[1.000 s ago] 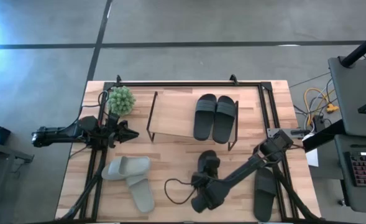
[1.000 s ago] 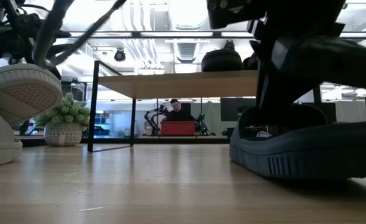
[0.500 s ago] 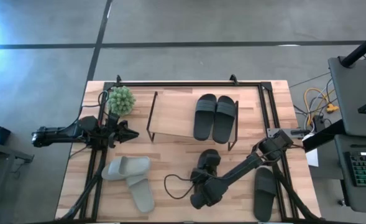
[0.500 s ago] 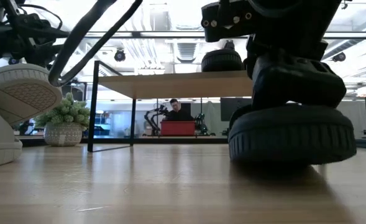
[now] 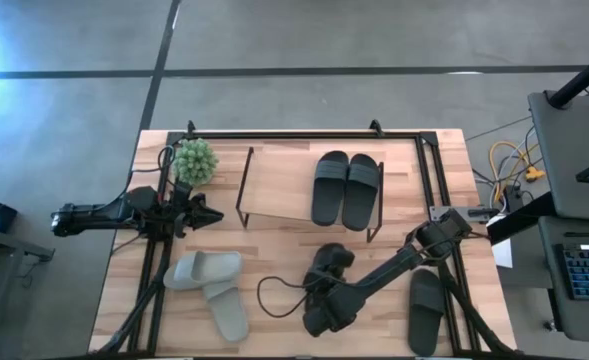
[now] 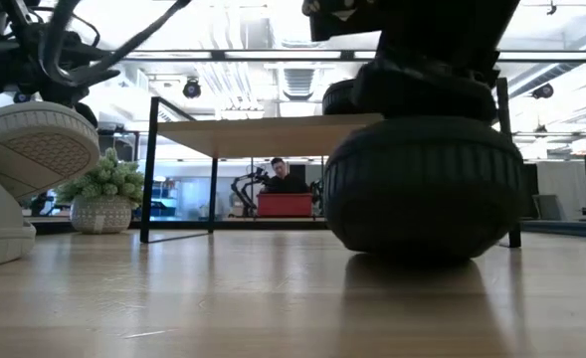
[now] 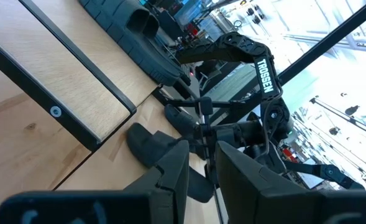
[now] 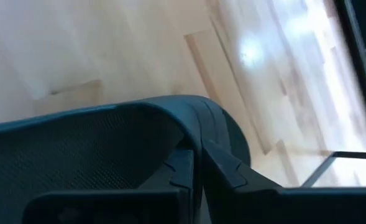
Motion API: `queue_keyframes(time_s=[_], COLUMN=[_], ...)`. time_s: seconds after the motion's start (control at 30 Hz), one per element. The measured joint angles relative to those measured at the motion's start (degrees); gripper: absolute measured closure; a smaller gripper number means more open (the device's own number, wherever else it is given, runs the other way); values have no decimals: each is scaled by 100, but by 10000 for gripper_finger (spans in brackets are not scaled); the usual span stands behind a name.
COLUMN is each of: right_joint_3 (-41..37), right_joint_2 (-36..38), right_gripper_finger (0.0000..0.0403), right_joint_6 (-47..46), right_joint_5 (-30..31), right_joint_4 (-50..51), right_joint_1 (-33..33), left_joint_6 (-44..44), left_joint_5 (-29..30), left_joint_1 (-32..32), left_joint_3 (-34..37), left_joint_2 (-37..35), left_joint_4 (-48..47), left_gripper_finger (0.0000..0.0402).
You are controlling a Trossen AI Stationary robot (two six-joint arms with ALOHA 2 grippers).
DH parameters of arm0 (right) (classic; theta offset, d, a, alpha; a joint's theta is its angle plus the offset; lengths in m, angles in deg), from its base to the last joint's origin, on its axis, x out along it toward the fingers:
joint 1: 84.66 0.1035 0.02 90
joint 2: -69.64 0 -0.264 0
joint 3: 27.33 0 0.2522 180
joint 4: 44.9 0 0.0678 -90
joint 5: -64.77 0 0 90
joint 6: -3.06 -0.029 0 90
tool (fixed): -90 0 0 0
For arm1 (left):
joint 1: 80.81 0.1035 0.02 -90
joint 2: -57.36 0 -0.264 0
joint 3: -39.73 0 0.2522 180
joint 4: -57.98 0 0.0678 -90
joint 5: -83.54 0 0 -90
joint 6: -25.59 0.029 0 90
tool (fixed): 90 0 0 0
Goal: Pick and place slides into the shelf
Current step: Put the black slipper on the shelf
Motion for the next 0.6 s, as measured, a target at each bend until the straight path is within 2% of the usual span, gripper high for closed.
queue_keyframes(time_s=[0.2, 0.33, 0.5, 0.6], right_joint_3=[415, 1065, 2182, 2687], right_joint_2=[4, 4, 15, 61], right_gripper_finger=[393, 393, 394, 394], right_joint_6=[139, 575, 1711, 2579], right_joint_5=[-32, 378, 1055, 1177], right_joint_4=[-42, -100, -128, -341], right_joint_1=[-11, -17, -199, -487], left_joint_6=[1, 2, 0, 0], left_joint_5=[-1, 0, 0, -2], left_joint_1=[0, -2, 0, -2], left_joint_3=[0, 0, 0, 0], left_joint_2=[0, 0, 0, 0], left_joint_4=[0, 0, 2, 2], left_gripper_finger=[336, 336, 336, 336])
